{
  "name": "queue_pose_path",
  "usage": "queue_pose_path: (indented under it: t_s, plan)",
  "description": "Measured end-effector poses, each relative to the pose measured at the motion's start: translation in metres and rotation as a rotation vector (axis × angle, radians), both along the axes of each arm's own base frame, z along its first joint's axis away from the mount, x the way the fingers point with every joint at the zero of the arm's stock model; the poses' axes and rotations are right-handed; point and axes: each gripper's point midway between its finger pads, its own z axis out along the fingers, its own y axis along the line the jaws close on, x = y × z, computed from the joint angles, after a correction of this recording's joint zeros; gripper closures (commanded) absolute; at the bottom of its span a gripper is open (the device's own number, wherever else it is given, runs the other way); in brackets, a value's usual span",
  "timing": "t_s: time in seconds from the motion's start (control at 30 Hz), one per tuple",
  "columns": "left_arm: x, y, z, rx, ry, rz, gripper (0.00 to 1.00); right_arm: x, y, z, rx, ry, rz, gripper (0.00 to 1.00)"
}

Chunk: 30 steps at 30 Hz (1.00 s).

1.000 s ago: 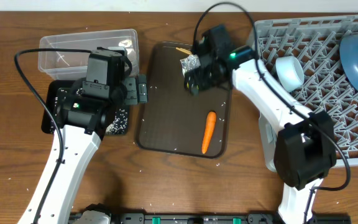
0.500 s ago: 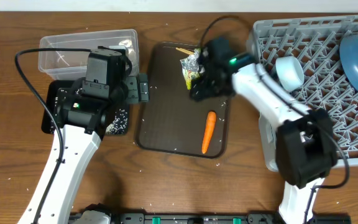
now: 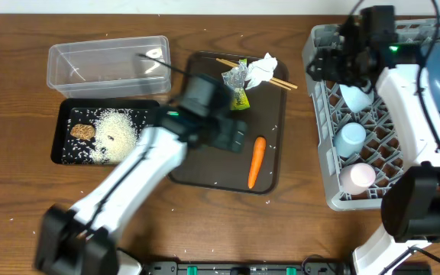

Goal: Sort waste into correct bins and load items into the dishwasher rack
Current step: 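Reach the left gripper to the carrot on the brown tray and grasp it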

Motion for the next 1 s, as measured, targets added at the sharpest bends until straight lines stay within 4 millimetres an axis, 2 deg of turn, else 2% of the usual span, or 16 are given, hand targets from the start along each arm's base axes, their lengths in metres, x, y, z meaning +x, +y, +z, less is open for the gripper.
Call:
queue_pose_path:
  t_s: [0.1, 0.2, 0.27, 0.3, 0.33, 0.5, 0.57, 0.63, 0.67, 0.87, 1.0]
  plan:
    - [-0.011, -0.034, -0.032, 0.018, 0.034, -0.085, 0.02, -0.005, -0.015, -0.003, 0.001, 0.027, -0.033, 0.20]
    - [-0.022, -0.055, -0.063, 0.047, 0.071, -0.144, 0.02, -0.008, -0.024, -0.005, 0.002, 0.046, -0.052, 0.21]
    - [-0.033, -0.062, -0.082, 0.076, 0.106, -0.174, 0.01, -0.010, -0.024, -0.006, 0.001, 0.055, -0.052, 0.21]
    - [-0.038, -0.064, -0.089, 0.089, 0.122, -0.185, 0.03, -0.011, -0.024, -0.006, 0.001, 0.058, -0.050, 0.21]
    - [-0.041, -0.065, -0.093, 0.097, 0.131, -0.191, 0.11, -0.011, -0.023, -0.006, 0.003, 0.058, -0.048, 0.21]
    - [-0.040, -0.065, -0.094, 0.100, 0.130, -0.190, 0.20, -0.011, -0.024, -0.006, 0.003, 0.056, -0.048, 0.21]
    - [-0.040, -0.065, -0.095, 0.101, 0.132, -0.187, 0.35, -0.011, -0.023, -0.006, 0.003, 0.056, -0.048, 0.21]
    - [-0.040, -0.065, -0.095, 0.100, 0.134, -0.185, 0.56, -0.011, -0.023, -0.006, 0.003, 0.056, -0.048, 0.21]
    - [-0.040, -0.065, -0.096, 0.100, 0.136, -0.182, 0.61, -0.011, -0.023, -0.006, 0.003, 0.056, -0.048, 0.21]
    - [-0.040, -0.064, -0.098, 0.105, 0.137, -0.189, 0.69, -0.011, -0.023, -0.006, 0.003, 0.058, -0.048, 0.21]
    - [-0.043, -0.062, -0.097, 0.118, 0.153, -0.190, 0.68, -0.012, -0.023, -0.006, 0.003, 0.060, -0.048, 0.21]
